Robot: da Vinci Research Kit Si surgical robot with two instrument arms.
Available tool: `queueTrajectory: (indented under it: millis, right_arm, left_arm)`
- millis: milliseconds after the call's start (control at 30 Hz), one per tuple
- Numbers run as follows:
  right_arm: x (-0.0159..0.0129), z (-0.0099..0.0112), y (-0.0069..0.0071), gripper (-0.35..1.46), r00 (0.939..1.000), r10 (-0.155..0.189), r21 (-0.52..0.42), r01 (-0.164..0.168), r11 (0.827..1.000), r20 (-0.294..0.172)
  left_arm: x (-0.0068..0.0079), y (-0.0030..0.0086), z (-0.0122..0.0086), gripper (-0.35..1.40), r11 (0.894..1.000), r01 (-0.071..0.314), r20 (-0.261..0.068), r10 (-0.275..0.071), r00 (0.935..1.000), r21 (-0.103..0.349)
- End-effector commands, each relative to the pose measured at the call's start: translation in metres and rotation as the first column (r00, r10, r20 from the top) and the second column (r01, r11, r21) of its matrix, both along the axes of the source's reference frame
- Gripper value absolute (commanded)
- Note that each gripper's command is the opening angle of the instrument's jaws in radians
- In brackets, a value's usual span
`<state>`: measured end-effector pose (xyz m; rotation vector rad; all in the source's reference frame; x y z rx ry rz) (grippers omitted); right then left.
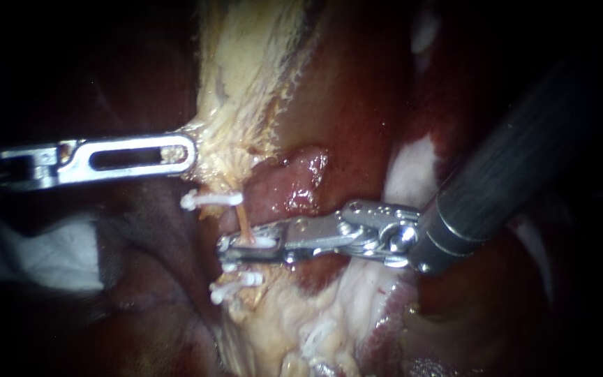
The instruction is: Going back second clip right tube
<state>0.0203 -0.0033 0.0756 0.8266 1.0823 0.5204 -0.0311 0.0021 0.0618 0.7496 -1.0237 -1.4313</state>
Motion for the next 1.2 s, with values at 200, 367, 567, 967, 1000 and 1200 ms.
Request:
queueTrajectory:
  millis: [200, 367, 567, 967, 1000, 1200]
  right_arm:
    - [0.0, 0.0, 0.0, -0.35, 1.0, 0.0, 0.0, 0.0, 1.0, 0.001]
    - [0.0, 0.0, 0.0, -0.35, 1.0, 0.0, 0.0, 0.0, 1.0, 0.0]
    - [0.0001, -0.0001, -0.0001, -0.35, 1.0, -0.003, 0.0, 0.003, 1.0, -0.002]
    - [0.0011, 0.0001, 0.0002, 0.46, 0.9992, 0.001, -0.077, -0.004, 0.997, -0.041]
    - [0.0011, 0.0002, 0.0003, 0.48, 0.999, 0.002, -0.089, -0.006, 0.996, -0.044]
    - [0.0011, 0.0006, 0.0007, 0.55, 0.9983, 0.012, -0.167, -0.022, 0.986, -0.058]
  left_arm:
    - [0.0, 0.0, -0.0001, -0.35, 1.0, 0.0, 0.0, 0.0, 1.0, 0.0]
    - [-0.0001, -0.0001, -0.0003, -0.35, 1.0, 0.001, -0.001, -0.001, 1.0, 0.0]
    - [-0.0001, -0.0002, -0.0003, -0.35, 1.0, 0.001, -0.001, -0.001, 1.0, 0.0]
    - [-0.0001, -0.0002, -0.0004, -0.35, 1.0, 0.001, -0.001, -0.001, 1.0, 0.0]
    - [-0.0001, -0.0003, -0.0004, -0.35, 1.0, 0.001, -0.001, -0.001, 1.0, 0.0]
    - [-0.0002, -0.0005, -0.0008, -0.35, 1.0, 0.002, -0.002, -0.002, 1.0, 0.0]
